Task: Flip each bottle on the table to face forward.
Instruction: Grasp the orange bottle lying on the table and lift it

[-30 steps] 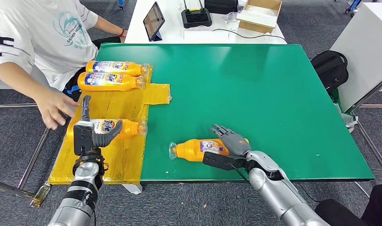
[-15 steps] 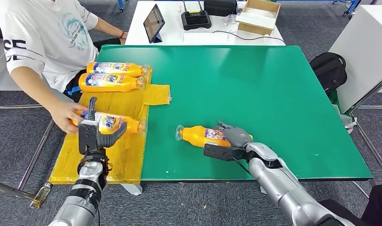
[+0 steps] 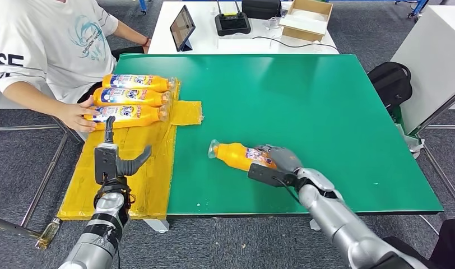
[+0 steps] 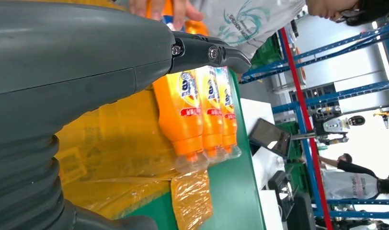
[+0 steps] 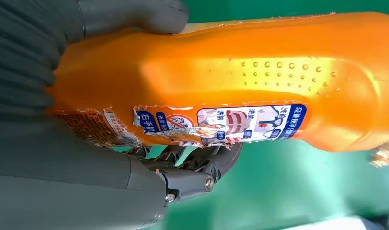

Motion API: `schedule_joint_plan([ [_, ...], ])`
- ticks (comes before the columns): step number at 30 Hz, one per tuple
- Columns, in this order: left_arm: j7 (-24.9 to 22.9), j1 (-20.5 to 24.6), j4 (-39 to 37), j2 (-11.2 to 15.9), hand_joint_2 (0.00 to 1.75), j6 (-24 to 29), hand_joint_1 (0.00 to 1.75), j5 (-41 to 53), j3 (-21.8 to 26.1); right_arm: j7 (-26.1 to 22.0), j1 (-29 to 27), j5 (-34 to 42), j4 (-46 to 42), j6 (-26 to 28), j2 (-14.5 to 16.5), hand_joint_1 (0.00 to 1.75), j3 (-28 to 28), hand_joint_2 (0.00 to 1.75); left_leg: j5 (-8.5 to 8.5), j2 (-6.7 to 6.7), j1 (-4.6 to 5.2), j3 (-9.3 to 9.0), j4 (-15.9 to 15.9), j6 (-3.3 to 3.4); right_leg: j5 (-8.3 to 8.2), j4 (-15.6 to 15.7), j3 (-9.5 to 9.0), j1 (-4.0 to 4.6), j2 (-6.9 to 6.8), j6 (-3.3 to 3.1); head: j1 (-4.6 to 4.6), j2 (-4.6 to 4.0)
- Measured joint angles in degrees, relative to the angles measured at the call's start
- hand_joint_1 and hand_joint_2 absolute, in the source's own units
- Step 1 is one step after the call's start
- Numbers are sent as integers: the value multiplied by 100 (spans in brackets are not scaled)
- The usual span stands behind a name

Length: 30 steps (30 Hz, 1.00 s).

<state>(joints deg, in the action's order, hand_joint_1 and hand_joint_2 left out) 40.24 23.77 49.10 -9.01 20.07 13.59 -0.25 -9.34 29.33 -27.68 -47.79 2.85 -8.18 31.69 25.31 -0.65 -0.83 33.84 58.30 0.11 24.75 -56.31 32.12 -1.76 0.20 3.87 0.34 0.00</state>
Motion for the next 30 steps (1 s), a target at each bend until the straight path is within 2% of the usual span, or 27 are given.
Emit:
schedule_joint_plan([
  [6,-51,-150,180,-115,175,-295,0,-50,-23,-581,-871,-33,-1289,1592,466,175,-709,175,-1,-13,-2,39,0,0,0,-4,35,1,-3,0,-2,0],
  [11,-86,-202,286,-194,175,-356,0,-62,-93,-657,-1176,-56,-1973,1810,686,175,-1114,175,-1,-14,0,55,0,0,1,-1,47,-6,-6,1,1,0],
  [13,-122,-214,316,-208,175,-480,0,-124,-112,-877,-1278,-33,-2130,2064,755,175,-1256,175,-1,-14,2,57,0,0,0,0,49,-9,-5,1,1,0],
  [16,-251,-243,376,-271,175,-871,0,-314,-189,-1411,-1415,-51,-2412,2827,947,175,-1510,175,-1,-15,5,58,1,0,0,1,53,-9,-6,1,-2,0],
  [20,-557,-310,546,-425,175,-1781,0,-915,-431,-1731,-1537,-231,-2745,3544,1167,175,-1787,175,0,-12,6,60,1,0,0,0,55,-8,-4,1,-1,0],
  [22,-704,-369,691,-481,175,-2430,0,-1355,-592,-1842,-1572,-199,-2783,3591,1232,175,-1873,175,0,-10,6,62,0,0,0,0,56,-8,-3,1,-1,0],
  [25,-855,-503,1027,-497,175,-3437,0,-2006,-932,-2080,-1596,-60,-2712,3349,1300,175,-1921,175,0,-10,5,64,0,1,0,0,57,-8,-3,1,-1,0],
  [27,-924,-578,1245,-497,175,-3786,0,-2265,-1148,-2208,-1608,-25,-2615,3249,1350,175,-1923,175,0,-11,5,65,0,1,0,0,58,-7,-4,1,0,0],
  [30,-1015,-647,1476,-494,175,-4041,0,-2511,-1358,-2334,-1618,32,-2445,3166,1434,175,-1923,175,0,-11,4,66,0,1,0,0,59,-7,-4,1,1,0],
])
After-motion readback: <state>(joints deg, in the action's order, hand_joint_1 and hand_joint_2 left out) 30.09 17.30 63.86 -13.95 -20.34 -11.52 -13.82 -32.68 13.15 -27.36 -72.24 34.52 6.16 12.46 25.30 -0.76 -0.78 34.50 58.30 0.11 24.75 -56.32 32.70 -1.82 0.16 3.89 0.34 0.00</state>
